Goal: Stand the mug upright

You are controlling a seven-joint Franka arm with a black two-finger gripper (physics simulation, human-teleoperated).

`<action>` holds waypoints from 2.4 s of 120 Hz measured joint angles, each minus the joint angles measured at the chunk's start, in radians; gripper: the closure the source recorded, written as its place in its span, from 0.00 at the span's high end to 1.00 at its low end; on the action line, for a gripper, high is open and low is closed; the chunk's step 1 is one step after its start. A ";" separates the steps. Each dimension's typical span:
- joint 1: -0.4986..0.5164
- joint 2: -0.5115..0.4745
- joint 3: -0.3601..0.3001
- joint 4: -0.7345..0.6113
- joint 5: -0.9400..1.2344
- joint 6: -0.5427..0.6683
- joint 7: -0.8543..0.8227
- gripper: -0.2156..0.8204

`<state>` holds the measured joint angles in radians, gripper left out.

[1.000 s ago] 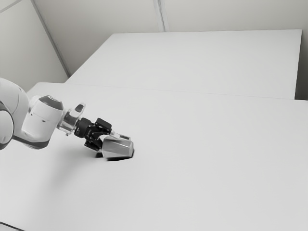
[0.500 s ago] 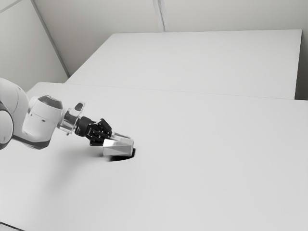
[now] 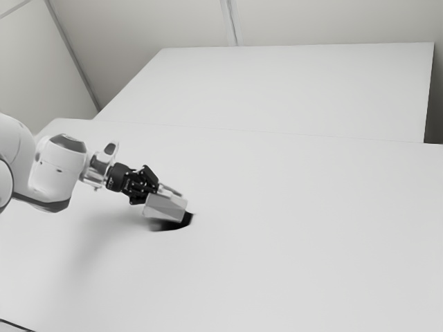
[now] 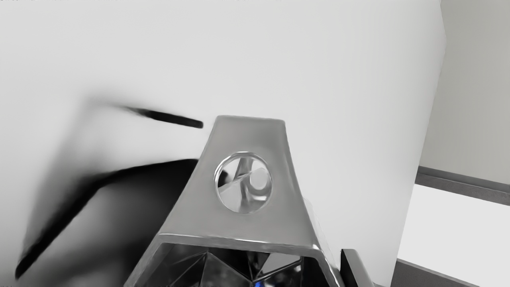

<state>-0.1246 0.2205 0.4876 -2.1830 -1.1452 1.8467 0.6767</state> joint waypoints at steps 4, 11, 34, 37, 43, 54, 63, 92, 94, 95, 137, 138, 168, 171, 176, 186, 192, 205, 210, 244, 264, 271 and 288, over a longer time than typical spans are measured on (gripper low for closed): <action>0.000 -0.004 0.000 0.000 0.001 0.000 0.000 0.05; 0.000 -0.012 0.000 -0.001 0.004 0.002 -0.001 0.05; -0.001 -0.039 0.009 0.005 0.032 0.017 -0.004 0.05; -0.001 -0.043 0.010 0.006 0.040 0.021 -0.004 0.05; -0.002 -0.052 0.011 0.010 0.061 0.031 -0.008 0.05; -0.018 -0.073 0.011 0.011 0.097 0.069 -0.023 0.05; -0.058 -0.090 0.011 0.011 0.144 0.123 -0.048 0.04; -0.198 -0.112 0.012 0.012 0.343 0.303 -0.203 0.04; -0.205 -0.113 0.012 0.012 0.357 0.312 -0.216 0.04; -0.208 -0.114 0.012 0.012 0.364 0.316 -0.223 0.04; -0.339 -0.164 0.012 0.015 0.686 0.398 -0.550 0.04; -0.341 -0.166 0.012 0.015 0.694 0.398 -0.558 0.04; -0.400 -0.193 0.010 0.009 0.869 0.366 -0.789 0.04; -0.406 -0.195 0.011 0.009 0.883 0.359 -0.810 0.04; -0.414 -0.196 0.011 0.008 0.909 0.347 -0.842 0.04; -0.428 -0.195 0.012 0.008 0.956 0.329 -0.902 0.04; -0.434 -0.194 0.012 0.009 0.980 0.320 -0.934 0.04; -0.441 -0.191 0.011 0.009 1.021 0.304 -0.996 0.04; -0.443 -0.189 0.011 0.009 1.032 0.298 -1.017 0.04; -0.442 -0.176 0.011 0.009 1.092 0.253 -1.135 0.04; -0.453 -0.146 0.010 0.024 1.118 0.241 -1.187 0.04; -0.455 -0.132 0.010 0.030 1.120 0.239 -1.202 0.04; -0.455 -0.107 0.009 0.035 1.122 0.239 -1.234 0.04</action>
<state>-0.5797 0.1135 0.4971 -2.1485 -0.0230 2.0857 -0.5569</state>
